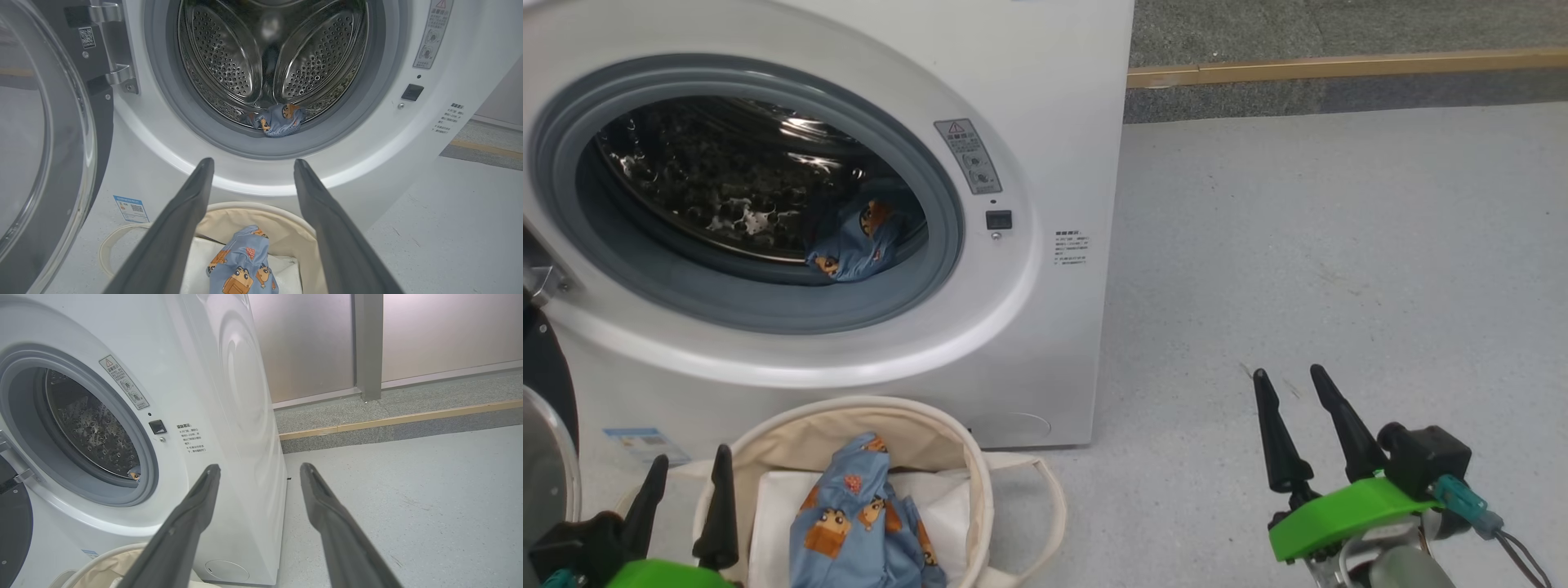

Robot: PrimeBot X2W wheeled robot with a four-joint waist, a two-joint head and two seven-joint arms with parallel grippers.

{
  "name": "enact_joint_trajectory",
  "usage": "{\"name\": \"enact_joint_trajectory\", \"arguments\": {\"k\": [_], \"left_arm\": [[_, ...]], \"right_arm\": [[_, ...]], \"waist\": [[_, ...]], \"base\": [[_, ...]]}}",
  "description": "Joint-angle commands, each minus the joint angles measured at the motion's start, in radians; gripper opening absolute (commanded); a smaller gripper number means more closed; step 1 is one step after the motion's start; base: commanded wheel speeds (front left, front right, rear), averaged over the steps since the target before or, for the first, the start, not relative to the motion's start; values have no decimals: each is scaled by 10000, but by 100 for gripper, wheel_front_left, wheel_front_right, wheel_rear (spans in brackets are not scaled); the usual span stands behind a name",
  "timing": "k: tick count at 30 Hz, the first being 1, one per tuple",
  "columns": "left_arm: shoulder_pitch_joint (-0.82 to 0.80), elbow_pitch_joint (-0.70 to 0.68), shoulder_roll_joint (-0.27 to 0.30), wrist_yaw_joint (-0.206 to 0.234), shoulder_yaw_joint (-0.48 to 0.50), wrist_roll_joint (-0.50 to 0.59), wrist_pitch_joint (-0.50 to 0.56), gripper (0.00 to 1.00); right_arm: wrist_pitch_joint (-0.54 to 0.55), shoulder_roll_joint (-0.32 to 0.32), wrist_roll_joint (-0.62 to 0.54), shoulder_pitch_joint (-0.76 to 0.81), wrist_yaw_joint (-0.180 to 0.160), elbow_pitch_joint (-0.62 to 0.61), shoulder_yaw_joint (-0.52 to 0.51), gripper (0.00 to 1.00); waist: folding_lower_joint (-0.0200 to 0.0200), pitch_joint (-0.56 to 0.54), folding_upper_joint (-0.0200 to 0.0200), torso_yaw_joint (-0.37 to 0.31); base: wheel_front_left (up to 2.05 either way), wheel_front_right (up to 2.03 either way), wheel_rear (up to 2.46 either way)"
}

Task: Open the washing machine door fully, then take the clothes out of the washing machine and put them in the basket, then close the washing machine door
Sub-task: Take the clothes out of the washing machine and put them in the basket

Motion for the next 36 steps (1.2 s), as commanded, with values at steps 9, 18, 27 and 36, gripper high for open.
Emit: {"name": "enact_joint_trajectory", "arguments": {"k": [9,18,27,36], "left_arm": [[-1592,471,455,-436,-79,-56,359,100],[-4203,2132,499,-1148,-749,51,1287,100],[-7237,4613,418,-1698,-1544,161,1829,100],[-10021,6435,226,-1813,-2508,-87,2390,100]], "right_arm": [[-92,35,-107,-401,75,-366,182,100],[-92,35,-148,-749,75,-594,239,100],[-92,36,-189,-1265,75,-874,200,100],[-92,37,-81,-1796,75,-1342,47,100]], "waist": [[1,199,-1,-56],[1,1197,-1,-250],[1,2304,-1,-750],[1,3891,-1,-1021]], "base": [[0,0,0],[0,0,0],[0,0,0],[0,0,0]]}}
